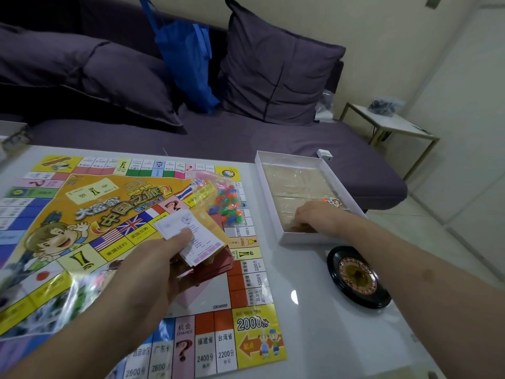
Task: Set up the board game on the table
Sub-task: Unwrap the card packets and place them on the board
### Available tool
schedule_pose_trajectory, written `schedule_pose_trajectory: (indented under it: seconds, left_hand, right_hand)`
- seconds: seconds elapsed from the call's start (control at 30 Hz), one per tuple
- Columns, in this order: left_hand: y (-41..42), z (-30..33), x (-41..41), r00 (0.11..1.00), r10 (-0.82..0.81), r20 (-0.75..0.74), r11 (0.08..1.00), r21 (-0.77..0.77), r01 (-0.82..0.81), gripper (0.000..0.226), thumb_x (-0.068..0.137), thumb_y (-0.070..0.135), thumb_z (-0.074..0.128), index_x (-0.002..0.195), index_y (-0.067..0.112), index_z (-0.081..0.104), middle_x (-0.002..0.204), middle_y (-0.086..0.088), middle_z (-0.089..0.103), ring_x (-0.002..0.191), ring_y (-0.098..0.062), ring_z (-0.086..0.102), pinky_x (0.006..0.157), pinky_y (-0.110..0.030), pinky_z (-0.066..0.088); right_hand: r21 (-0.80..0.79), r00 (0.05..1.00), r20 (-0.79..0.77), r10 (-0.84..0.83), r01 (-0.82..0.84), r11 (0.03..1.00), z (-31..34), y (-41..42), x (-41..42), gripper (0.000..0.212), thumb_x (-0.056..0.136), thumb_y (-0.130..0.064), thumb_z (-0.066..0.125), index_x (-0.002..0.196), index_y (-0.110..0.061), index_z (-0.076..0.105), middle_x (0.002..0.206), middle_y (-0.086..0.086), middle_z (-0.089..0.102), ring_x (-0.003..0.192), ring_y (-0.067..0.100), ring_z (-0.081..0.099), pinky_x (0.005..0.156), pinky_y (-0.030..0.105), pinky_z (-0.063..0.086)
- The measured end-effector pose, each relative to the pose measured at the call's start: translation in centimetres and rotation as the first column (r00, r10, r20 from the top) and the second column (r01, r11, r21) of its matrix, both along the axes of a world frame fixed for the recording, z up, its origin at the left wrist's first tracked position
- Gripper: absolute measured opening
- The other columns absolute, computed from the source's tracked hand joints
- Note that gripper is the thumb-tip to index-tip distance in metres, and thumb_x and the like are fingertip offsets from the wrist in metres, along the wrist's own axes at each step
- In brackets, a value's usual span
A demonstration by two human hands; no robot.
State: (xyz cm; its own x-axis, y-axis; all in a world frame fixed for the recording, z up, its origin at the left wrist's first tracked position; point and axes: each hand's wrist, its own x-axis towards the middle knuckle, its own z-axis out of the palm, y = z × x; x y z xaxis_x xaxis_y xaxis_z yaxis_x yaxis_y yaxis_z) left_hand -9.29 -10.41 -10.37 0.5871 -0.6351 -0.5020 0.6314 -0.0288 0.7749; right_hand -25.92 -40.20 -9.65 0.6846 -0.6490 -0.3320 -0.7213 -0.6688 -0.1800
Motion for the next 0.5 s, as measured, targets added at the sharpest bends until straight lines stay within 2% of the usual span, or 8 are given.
schedule_pose_trajectory:
  seconds: [0.07,0.1,0.17,0.23,0.3,0.4,0.5]
  left_hand:
    - [0.0,0.0,0.0,1.0,0.004,0.005,1.0,0.003,-0.004,0.024,0.1,0.016,0.065,0.117,-0.001,0.064,0.098,-0.019,0.079,0.102,-0.038,0.074,0.081,-0.051,0.061]
    - [0.1,0.0,0.1,1.0,0.005,0.006,1.0,0.002,-0.005,0.023,0.1,0.016,0.065,0.117,-0.001,0.064,0.097,-0.019,0.079,0.102,-0.038,0.074,0.079,-0.05,0.061]
    - [0.2,0.0,0.2,1.0,0.003,0.006,1.0,-0.008,-0.003,0.024,0.1,0.016,0.065,0.117,-0.001,0.065,0.1,-0.02,0.079,0.104,-0.039,0.074,0.081,-0.05,0.061]
    - [0.4,0.1,0.3,1.0,-0.002,0.01,1.0,-0.017,0.002,0.025,0.101,0.016,0.064,0.118,-0.002,0.065,0.105,-0.022,0.078,0.105,-0.04,0.074,0.083,-0.051,0.061]
    - [0.6,0.2,0.4,1.0,-0.004,0.013,1.0,-0.031,0.005,0.026,0.102,0.015,0.063,0.119,-0.003,0.065,0.11,-0.025,0.076,0.107,-0.041,0.073,0.086,-0.052,0.06]
    - [1.1,0.6,0.5,1.0,-0.01,0.027,0.999,-0.048,0.011,0.026,0.102,0.015,0.063,0.12,-0.004,0.065,0.109,-0.025,0.076,0.107,-0.043,0.073,0.09,-0.054,0.06]
    - [2.0,1.1,0.5,0.998,-0.03,0.051,0.997,-0.069,0.033,0.029,0.104,0.016,0.06,0.121,-0.007,0.065,0.11,-0.027,0.075,0.106,-0.045,0.073,0.096,-0.056,0.058]
  right_hand:
    - [0.062,0.999,-0.035,0.004,-0.002,0.998,1.2,0.8,0.1,0.036,0.087,-0.04,0.057,0.102,-0.012,0.074,0.106,0.0,0.067,0.103,0.021,0.059,0.099,0.04,0.049]
    - [0.055,0.999,0.008,0.035,-0.035,0.998,1.6,0.9,-0.1,0.042,0.077,-0.045,0.058,0.093,-0.009,0.073,0.095,-0.001,0.065,0.092,0.02,0.057,0.091,0.04,0.049]
    - [0.027,0.996,0.006,0.085,-0.085,0.996,1.9,1.0,-0.4,0.03,0.074,-0.034,0.064,0.09,-0.01,0.072,0.086,-0.001,0.064,0.084,0.019,0.056,0.081,0.039,0.047]
    - [-0.006,0.999,0.015,0.028,-0.028,1.0,2.2,1.1,-0.6,0.009,0.083,-0.018,0.067,0.087,-0.022,0.073,0.089,-0.004,0.069,0.087,0.018,0.062,0.081,0.038,0.051]
    - [-0.078,0.994,0.11,-0.002,0.011,0.997,2.7,1.6,-0.8,0.015,0.087,-0.013,0.069,0.082,-0.028,0.069,0.086,-0.005,0.07,0.085,0.018,0.064,0.08,0.038,0.053]
    - [-0.111,0.953,0.296,-0.059,0.096,0.989,3.0,2.9,-1.0,0.017,0.084,-0.016,0.073,0.076,-0.027,0.063,0.079,-0.008,0.067,0.077,0.016,0.061,0.074,0.038,0.053]
    - [0.02,0.873,0.478,-0.099,0.102,0.995,3.6,6.3,-0.2,0.016,0.083,-0.016,0.068,0.073,-0.022,0.058,0.077,-0.004,0.071,0.075,0.017,0.067,0.074,0.041,0.055]
